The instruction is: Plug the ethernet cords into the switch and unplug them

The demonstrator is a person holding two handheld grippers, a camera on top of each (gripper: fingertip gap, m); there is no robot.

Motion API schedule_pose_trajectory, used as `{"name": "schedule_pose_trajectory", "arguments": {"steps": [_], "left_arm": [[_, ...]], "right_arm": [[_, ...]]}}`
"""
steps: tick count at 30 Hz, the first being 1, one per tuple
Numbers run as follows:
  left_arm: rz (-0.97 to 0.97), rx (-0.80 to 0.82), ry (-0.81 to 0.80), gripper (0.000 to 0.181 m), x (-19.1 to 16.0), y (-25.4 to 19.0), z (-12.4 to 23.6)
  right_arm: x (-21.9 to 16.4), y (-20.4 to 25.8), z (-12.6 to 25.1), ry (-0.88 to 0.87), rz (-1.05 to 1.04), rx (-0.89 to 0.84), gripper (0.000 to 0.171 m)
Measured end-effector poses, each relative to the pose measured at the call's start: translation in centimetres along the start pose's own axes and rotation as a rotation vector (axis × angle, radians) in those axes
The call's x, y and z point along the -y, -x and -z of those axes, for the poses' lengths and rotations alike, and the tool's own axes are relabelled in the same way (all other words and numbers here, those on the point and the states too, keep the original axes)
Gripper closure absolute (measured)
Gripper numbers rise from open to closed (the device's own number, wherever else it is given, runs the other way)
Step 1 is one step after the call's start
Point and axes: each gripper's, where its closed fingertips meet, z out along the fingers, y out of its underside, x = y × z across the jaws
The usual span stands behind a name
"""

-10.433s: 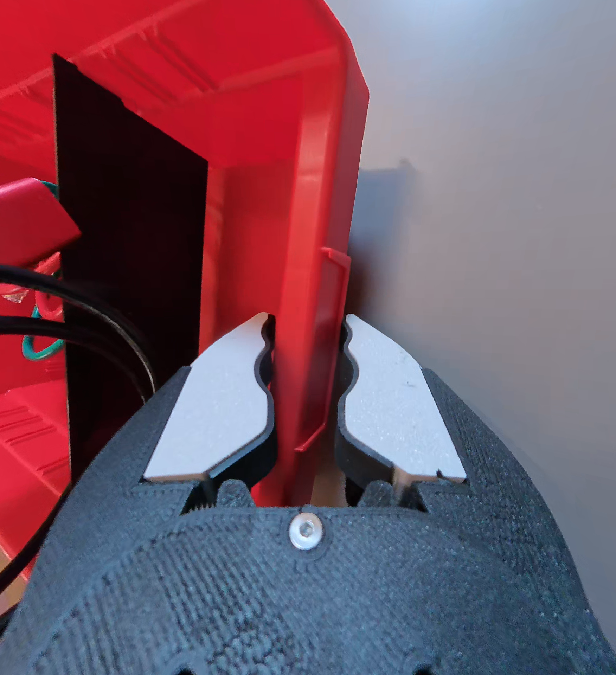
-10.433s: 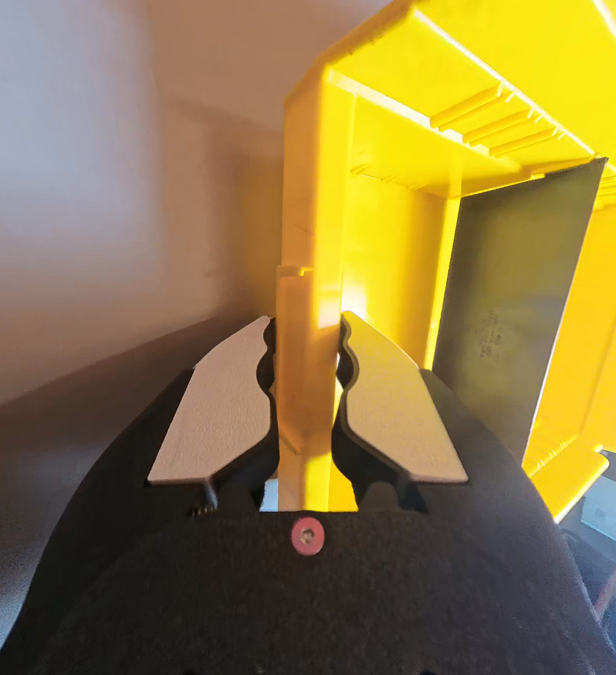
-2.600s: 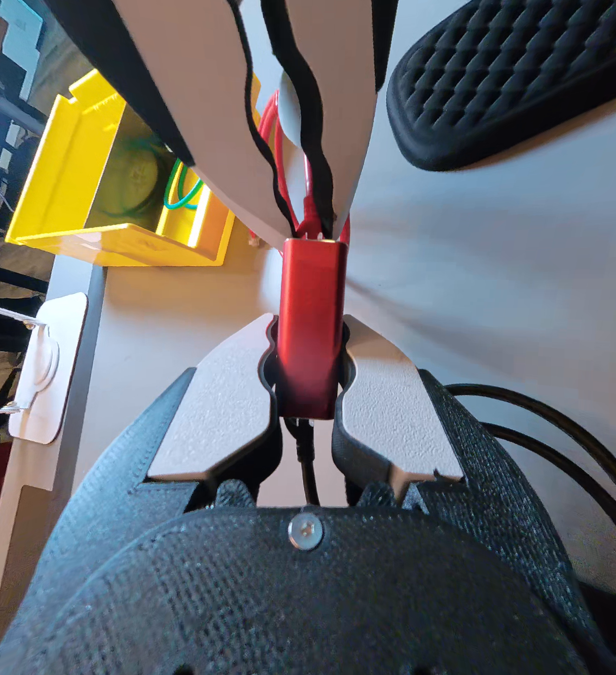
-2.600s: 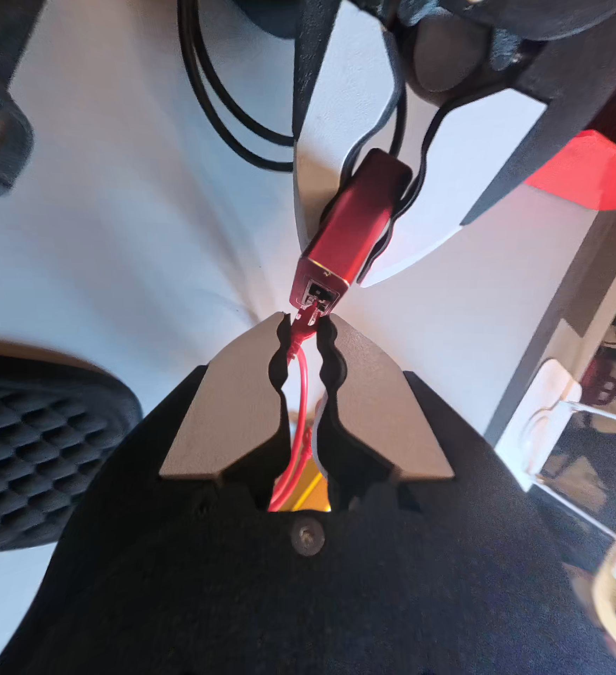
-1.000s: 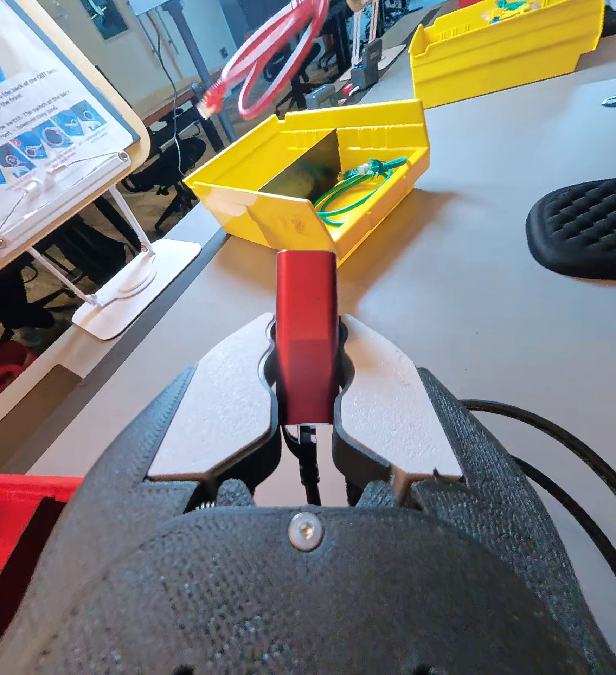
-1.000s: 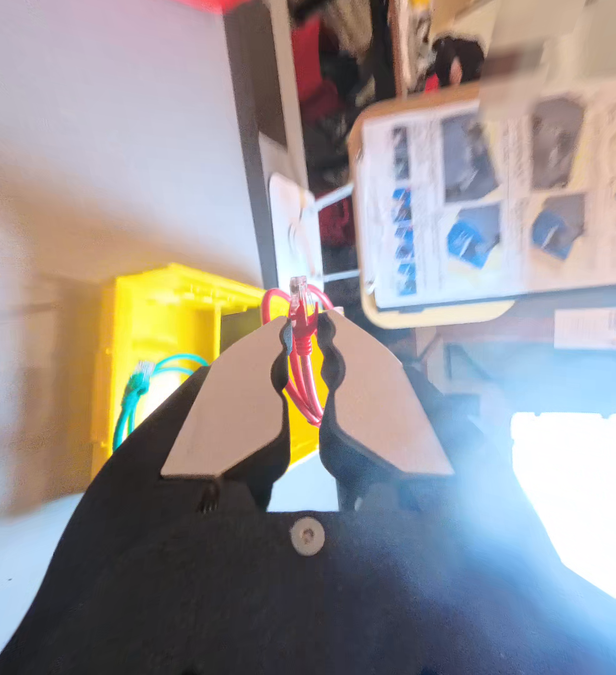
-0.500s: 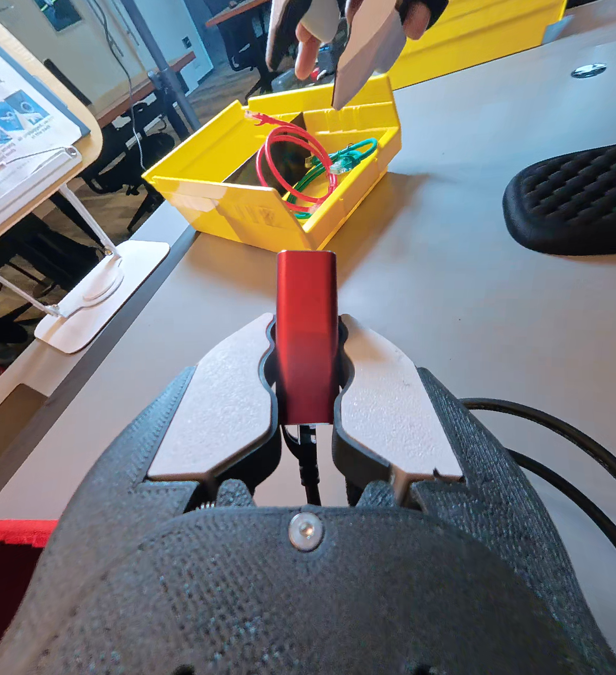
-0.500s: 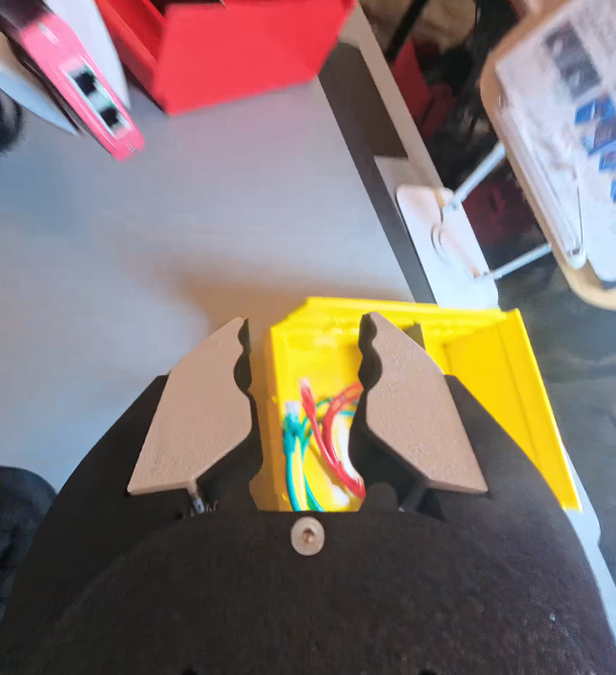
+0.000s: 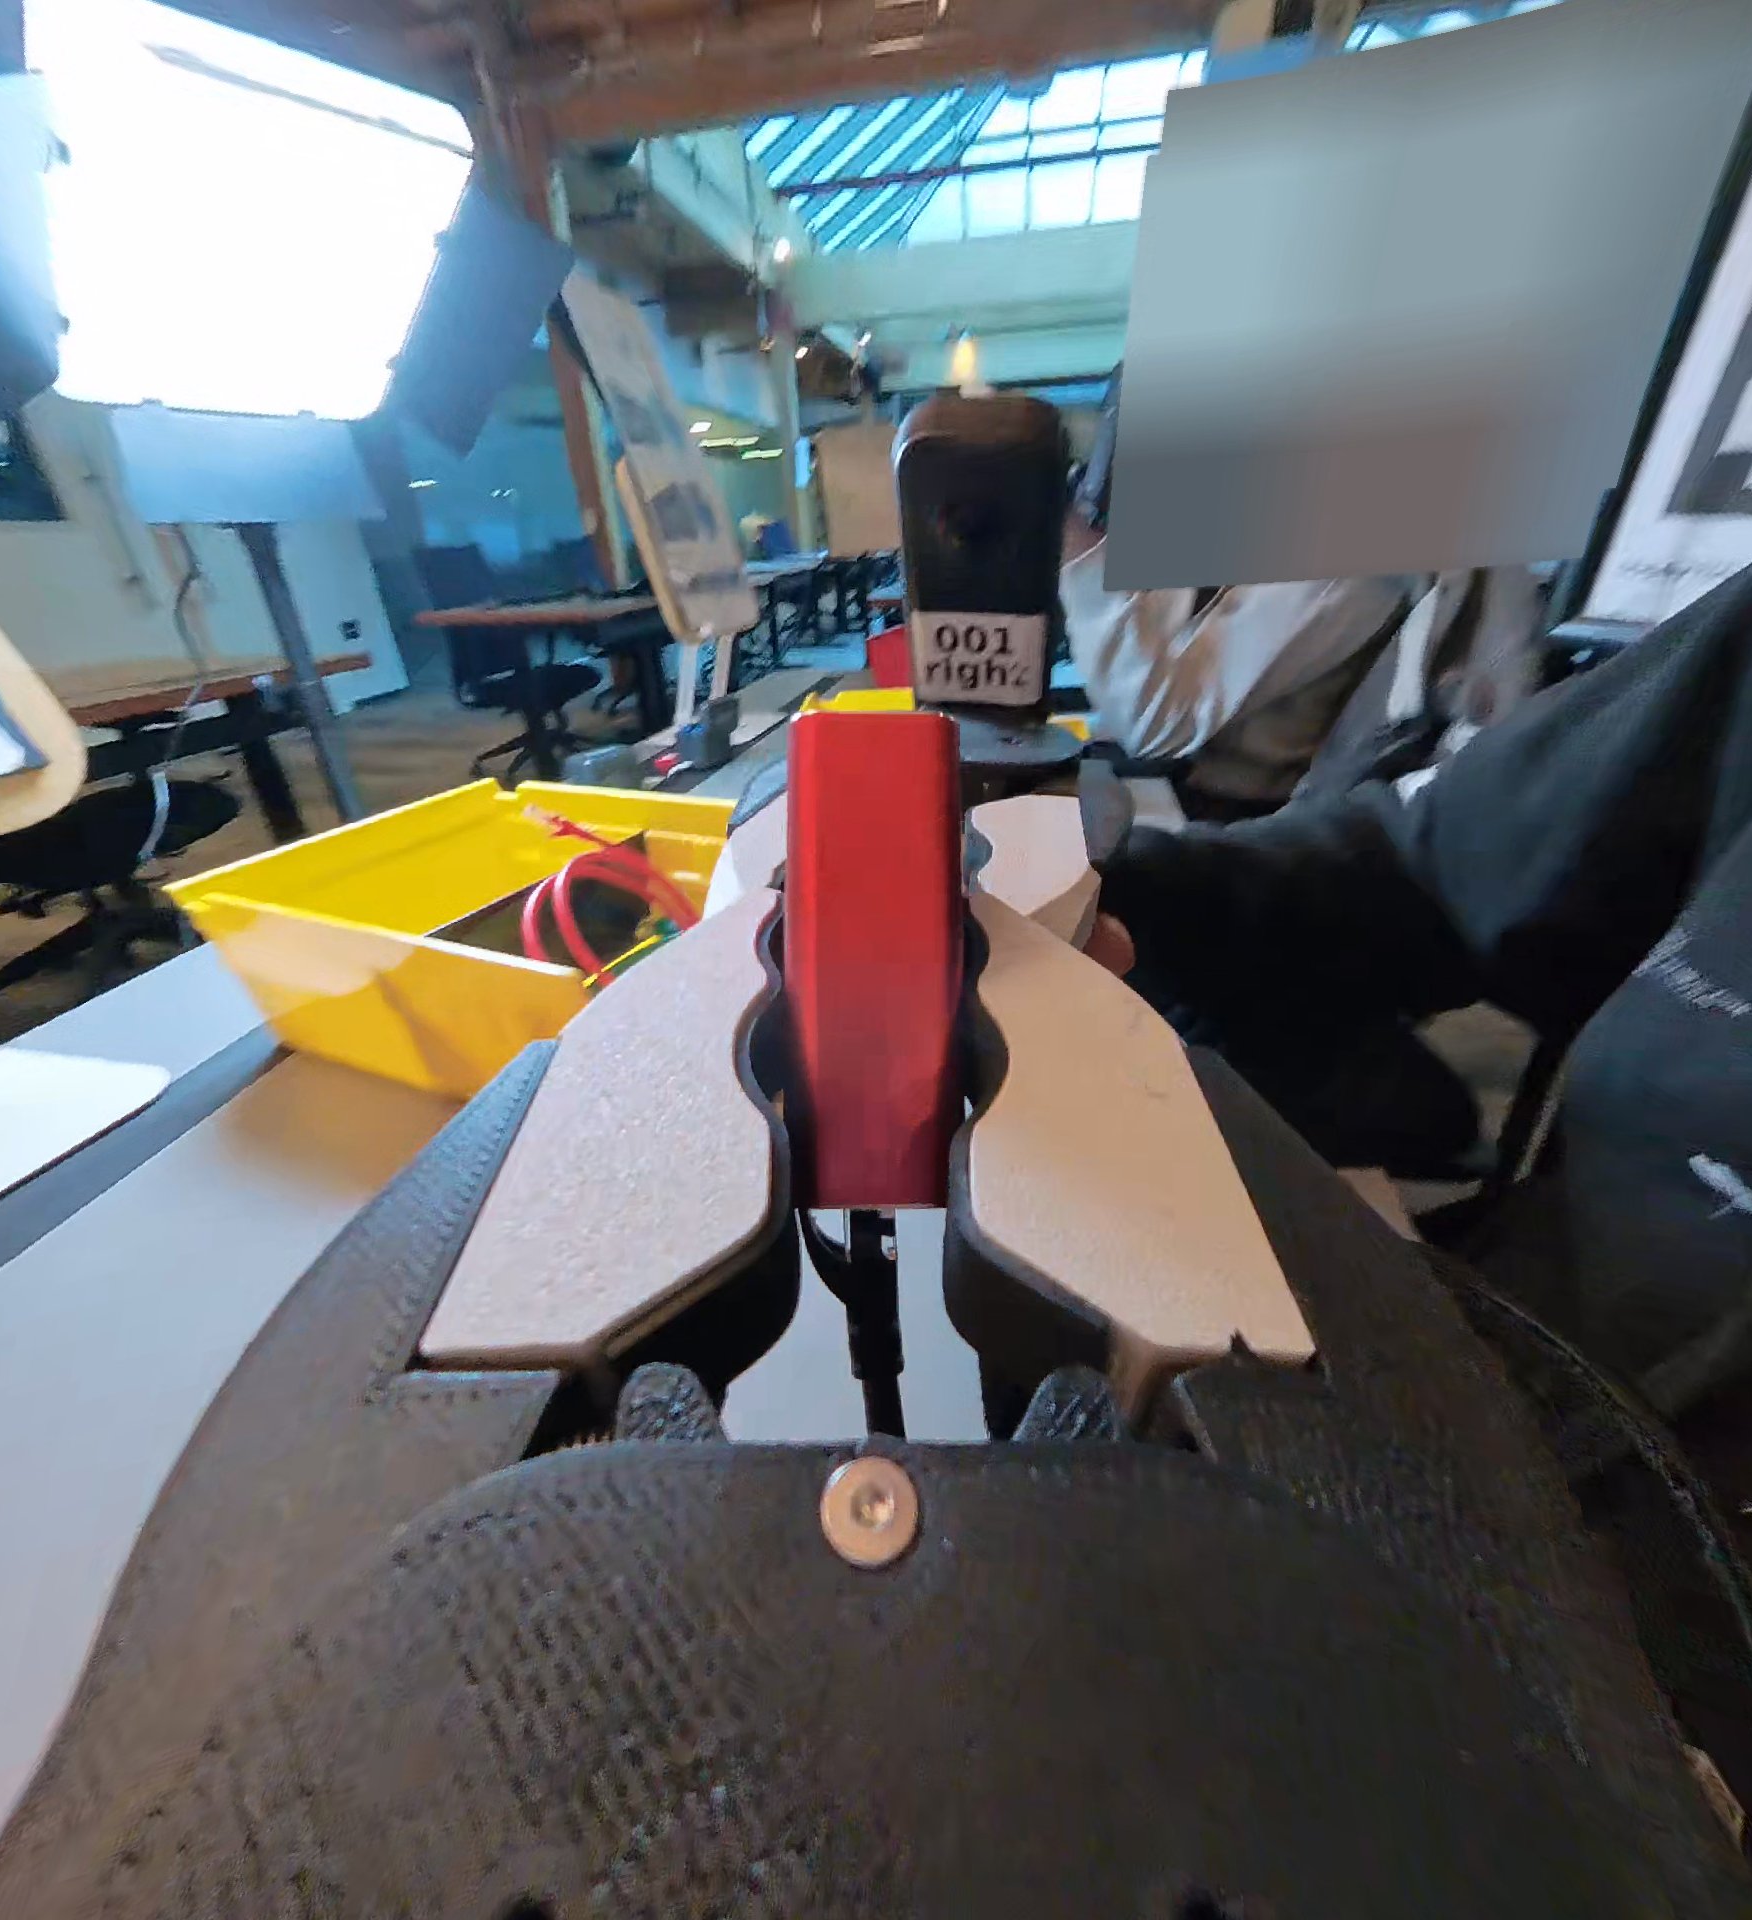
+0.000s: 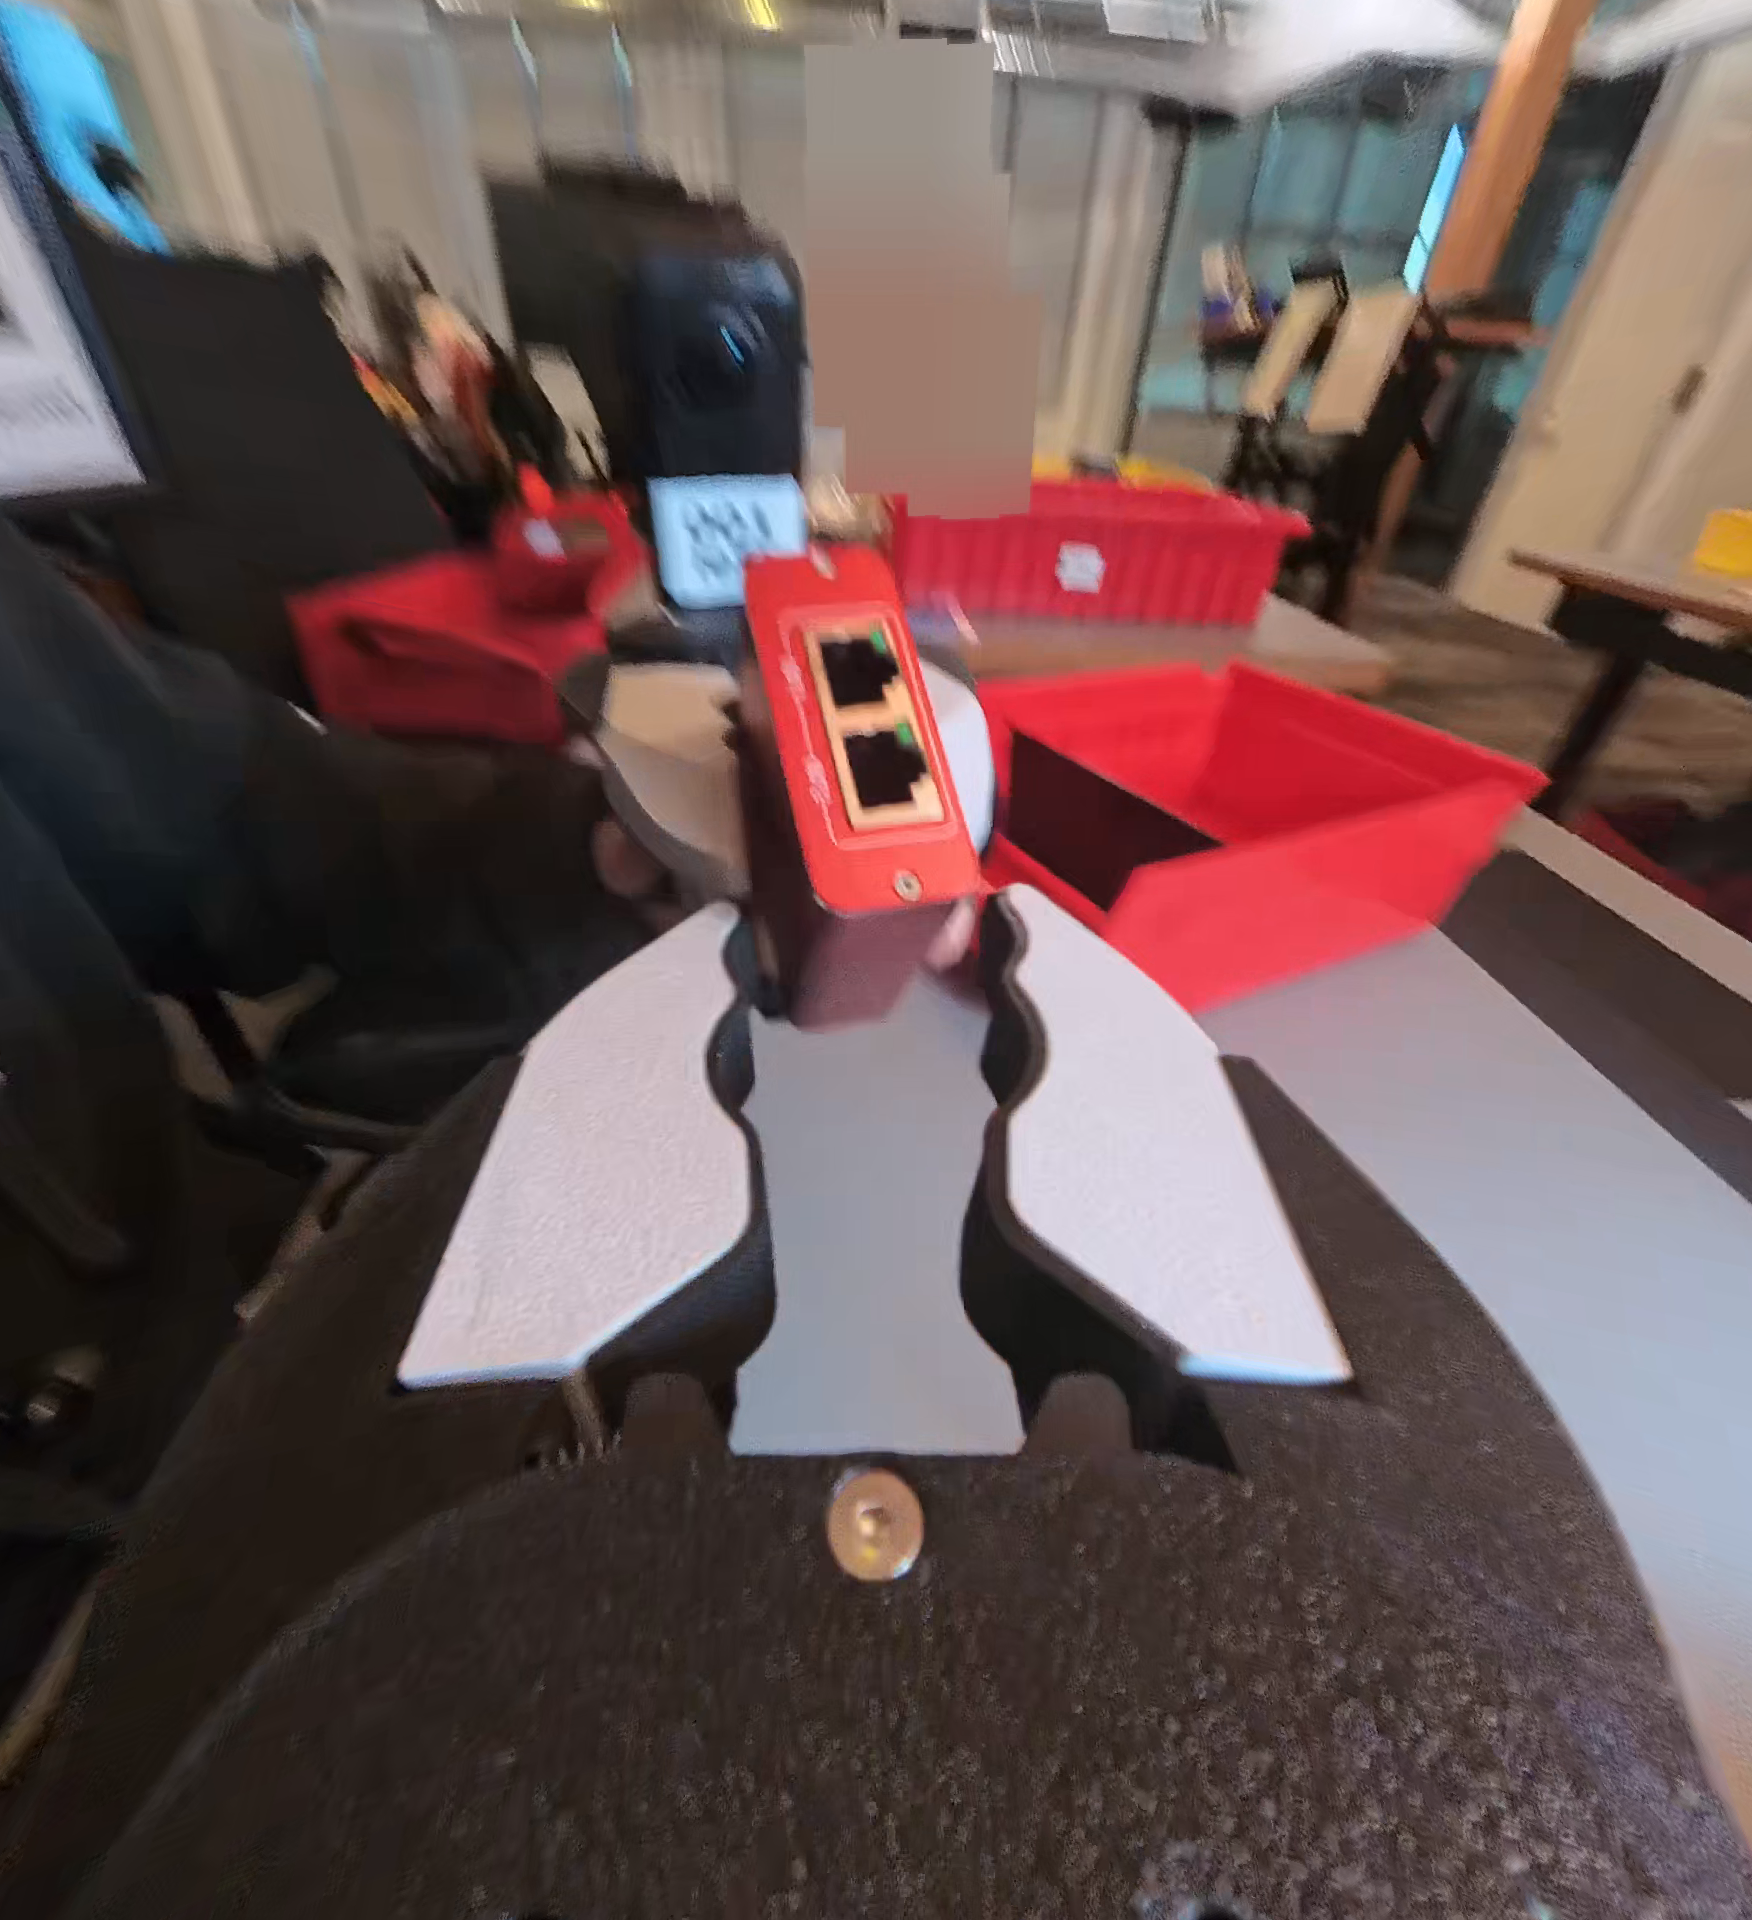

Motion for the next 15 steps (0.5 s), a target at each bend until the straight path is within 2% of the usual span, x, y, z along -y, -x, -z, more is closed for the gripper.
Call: {"name": "schedule_pose_trajectory", "arguments": {"steps": [2, 4, 6, 9, 12, 15], "left_arm": [[0.050, -0.052, -0.069, 0.153, 1.0, -0.6, -0.1], [0.068, -0.069, -0.081, 0.153, 1.3, -0.8, -0.2], [0.021, -0.045, -0.016, 0.151, 1.0, -0.5, -0.1], [-0.090, 0.011, 0.126, 0.143, 1.8, 0.4, 1.0], [-0.318, 0.096, 0.366, 0.136, 1.7, 1.3, 1.2], [-0.554, 0.164, 0.597, 0.132, 0.4, 2.1, -0.1]], "right_arm": [[1.3, 0.8, 0.1, -0.077, -0.023, 0.042, 0.144], [1.6, 1.0, 0.3, -0.066, -0.028, 0.053, 0.145], [1.6, 0.8, 0.9, -0.002, 0.030, 0.026, 0.145], [1.2, -0.4, 2.5, 0.241, 0.212, -0.087, 0.145], [1.4, -2.1, 3.8, 0.534, 0.474, -0.261, 0.145], [1.9, -2.1, 3.6, 0.706, 0.585, -0.303, 0.145]]}}
